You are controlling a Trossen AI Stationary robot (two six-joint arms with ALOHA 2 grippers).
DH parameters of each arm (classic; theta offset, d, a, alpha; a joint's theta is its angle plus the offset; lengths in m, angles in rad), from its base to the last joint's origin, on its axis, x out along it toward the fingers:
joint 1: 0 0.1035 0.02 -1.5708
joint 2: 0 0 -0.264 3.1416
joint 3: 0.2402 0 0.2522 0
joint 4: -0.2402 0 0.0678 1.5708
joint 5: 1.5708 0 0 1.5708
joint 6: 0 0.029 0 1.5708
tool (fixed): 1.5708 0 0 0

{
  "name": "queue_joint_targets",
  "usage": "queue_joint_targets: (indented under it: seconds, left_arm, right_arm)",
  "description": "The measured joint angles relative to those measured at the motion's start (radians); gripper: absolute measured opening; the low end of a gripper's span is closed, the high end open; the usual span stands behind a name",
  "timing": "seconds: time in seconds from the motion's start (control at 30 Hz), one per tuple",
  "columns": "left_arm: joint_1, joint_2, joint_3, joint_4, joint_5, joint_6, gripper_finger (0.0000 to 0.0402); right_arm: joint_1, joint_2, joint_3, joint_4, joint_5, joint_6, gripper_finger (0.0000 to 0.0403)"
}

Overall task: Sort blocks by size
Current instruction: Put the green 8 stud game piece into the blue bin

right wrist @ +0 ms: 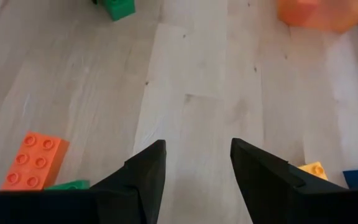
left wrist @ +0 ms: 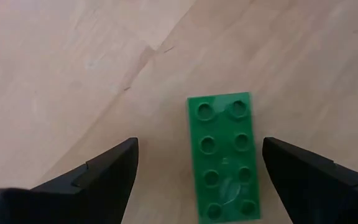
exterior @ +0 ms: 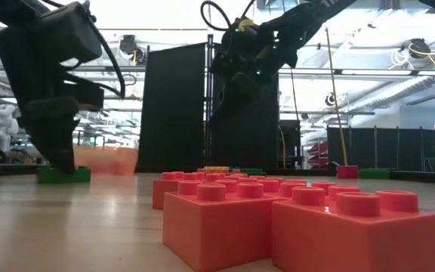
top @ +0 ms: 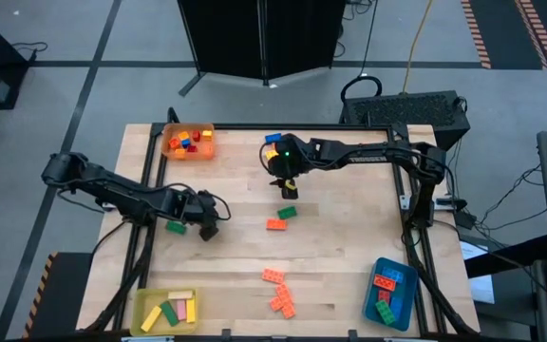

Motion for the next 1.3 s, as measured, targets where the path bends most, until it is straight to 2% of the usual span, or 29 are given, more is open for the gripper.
queue_joint_targets:
  seconds: [0.13, 0.23, 0.43, 0.57, 0.73, 0.87, 1.07, 1.2, 1.3]
  left_arm:
    - [0.0, 0.043, 0.0, 0.006, -0.001, 0.0, 0.034]
    - [0.0, 0.068, 0.004, 0.012, 0.0, 0.002, 0.0322]
    - [-0.001, 0.077, 0.004, 0.022, 0.007, 0.021, 0.0254]
    - [-0.001, 0.077, 0.003, 0.045, 0.008, 0.059, 0.0207]
    - [-0.001, 0.078, 0.007, 0.059, 0.002, 0.107, 0.0164]
    - [-0.014, 0.079, 0.008, 0.067, -0.053, 0.155, 0.0148]
    - [-0.051, 0.081, 0.006, 0.147, -0.215, 0.283, 0.0144]
    - [-0.077, 0.081, 0.007, 0.208, -0.295, 0.369, 0.0143]
    - [-0.099, 0.08, 0.007, 0.254, -0.332, 0.424, 0.0143]
  right_arm:
    - [0.0, 0.0, 0.0, 0.0, 0.0, 0.021, 0.0176]
    - [0.0, 0.0, 0.0, -0.001, 0.0, 0.035, 0.0176]
    - [0.0, 0.006, 0.0, 0.023, -0.003, 0.089, 0.0176]
    - [0.003, 0.066, 0.0, 0.151, -0.114, 0.203, 0.0176]
    - [0.029, 0.132, 0.0, 0.25, -0.131, 0.385, 0.0176]
    - [0.06, 0.133, 0.0, 0.272, -0.13, 0.45, 0.0176]
    - [0.112, 0.134, -0.004, 0.308, -0.097, 0.554, 0.0176]
    - [0.157, 0.122, -0.1, 0.474, 0.001, 0.641, 0.0172]
    - [0.172, 0.1, -0.222, 0.668, 0.006, 0.726, 0.0165]
